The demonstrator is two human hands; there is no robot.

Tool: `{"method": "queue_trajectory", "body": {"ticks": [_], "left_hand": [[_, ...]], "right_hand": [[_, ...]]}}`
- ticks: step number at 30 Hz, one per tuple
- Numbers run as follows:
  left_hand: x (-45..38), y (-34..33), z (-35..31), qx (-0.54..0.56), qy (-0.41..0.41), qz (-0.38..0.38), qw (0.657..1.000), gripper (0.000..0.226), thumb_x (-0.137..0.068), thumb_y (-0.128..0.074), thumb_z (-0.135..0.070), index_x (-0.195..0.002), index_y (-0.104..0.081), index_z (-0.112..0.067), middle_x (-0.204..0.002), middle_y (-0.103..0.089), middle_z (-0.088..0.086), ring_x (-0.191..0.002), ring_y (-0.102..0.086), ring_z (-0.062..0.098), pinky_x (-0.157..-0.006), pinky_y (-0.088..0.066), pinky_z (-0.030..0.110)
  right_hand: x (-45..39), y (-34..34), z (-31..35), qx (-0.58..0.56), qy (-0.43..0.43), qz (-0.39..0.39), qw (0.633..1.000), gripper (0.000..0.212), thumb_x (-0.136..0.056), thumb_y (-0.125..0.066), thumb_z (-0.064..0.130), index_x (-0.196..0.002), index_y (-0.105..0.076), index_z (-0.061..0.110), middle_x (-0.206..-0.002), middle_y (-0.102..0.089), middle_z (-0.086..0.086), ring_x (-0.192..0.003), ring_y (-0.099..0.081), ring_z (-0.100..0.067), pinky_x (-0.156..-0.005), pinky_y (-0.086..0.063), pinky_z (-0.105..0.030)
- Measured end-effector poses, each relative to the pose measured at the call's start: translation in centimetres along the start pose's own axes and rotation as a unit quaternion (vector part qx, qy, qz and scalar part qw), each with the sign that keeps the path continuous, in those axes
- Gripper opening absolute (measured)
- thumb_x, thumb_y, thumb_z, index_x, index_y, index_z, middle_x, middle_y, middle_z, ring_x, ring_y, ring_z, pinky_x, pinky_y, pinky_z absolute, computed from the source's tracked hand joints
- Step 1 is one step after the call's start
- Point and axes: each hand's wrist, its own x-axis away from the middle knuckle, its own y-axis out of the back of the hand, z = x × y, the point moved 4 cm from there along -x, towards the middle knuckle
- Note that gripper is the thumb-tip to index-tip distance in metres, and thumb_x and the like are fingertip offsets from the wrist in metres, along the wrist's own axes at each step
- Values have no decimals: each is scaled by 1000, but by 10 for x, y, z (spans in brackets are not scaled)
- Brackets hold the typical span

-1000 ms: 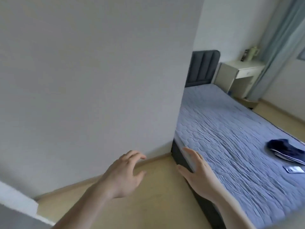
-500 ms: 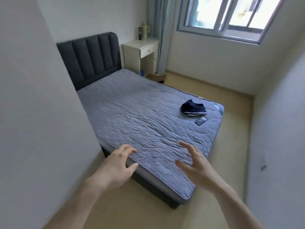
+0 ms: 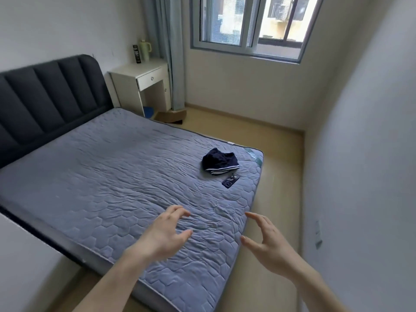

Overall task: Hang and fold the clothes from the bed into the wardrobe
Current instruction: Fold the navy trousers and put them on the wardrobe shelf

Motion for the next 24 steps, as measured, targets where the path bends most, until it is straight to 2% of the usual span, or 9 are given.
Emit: {"method": "queue_trajectory", "body": {"ticks": [5,9,14,20,24], "left_hand": [[-81,-26,-54,32,27,-13,999,41,-93,-64,-50,-131,-54,-39,-138,-44,-22,-128,-50,5,-107,-43,28],[-130,-36,-73,40,48,-14,998,42,-92,-64,-53,-131,-53,-42,-139,-41,-26,-126,-50,3,-106,-44,29],[-188,-29,-57,65,94,-42,993,37,-92,-66,-48,-127,-55,-44,-136,-41,-29,-123,-51,0,-98,-49,26],[-281,-28,-22,70,153,-50,984,38,-93,-64,-50,-128,-53,-43,-137,-39,-27,-115,-57,6,-102,-45,31],[-347,-29,-18,83,166,-46,982,36,-93,-63,-51,-127,-52,-44,-139,-39,-25,-118,-57,9,-102,-46,32]], "right_hand": [[-71,79,-59,29,9,24,999,62,-94,-67,44,-150,-39,37,-147,-39,24,-133,-37,8,-106,-25,-10],[-132,115,-89,31,14,34,999,62,-94,-67,46,-149,-40,38,-151,-40,19,-131,-39,6,-106,-28,-15],[-225,122,-95,31,34,88,995,61,-94,-64,49,-149,-40,40,-152,-38,20,-130,-36,7,-105,-28,-16],[-332,138,-106,63,40,122,990,60,-94,-63,47,-149,-41,39,-153,-39,19,-138,-40,-1,-105,-33,-19],[-394,161,-125,80,16,127,989,59,-96,-64,43,-150,-43,35,-154,-39,16,-140,-39,-4,-104,-32,-18]]}}
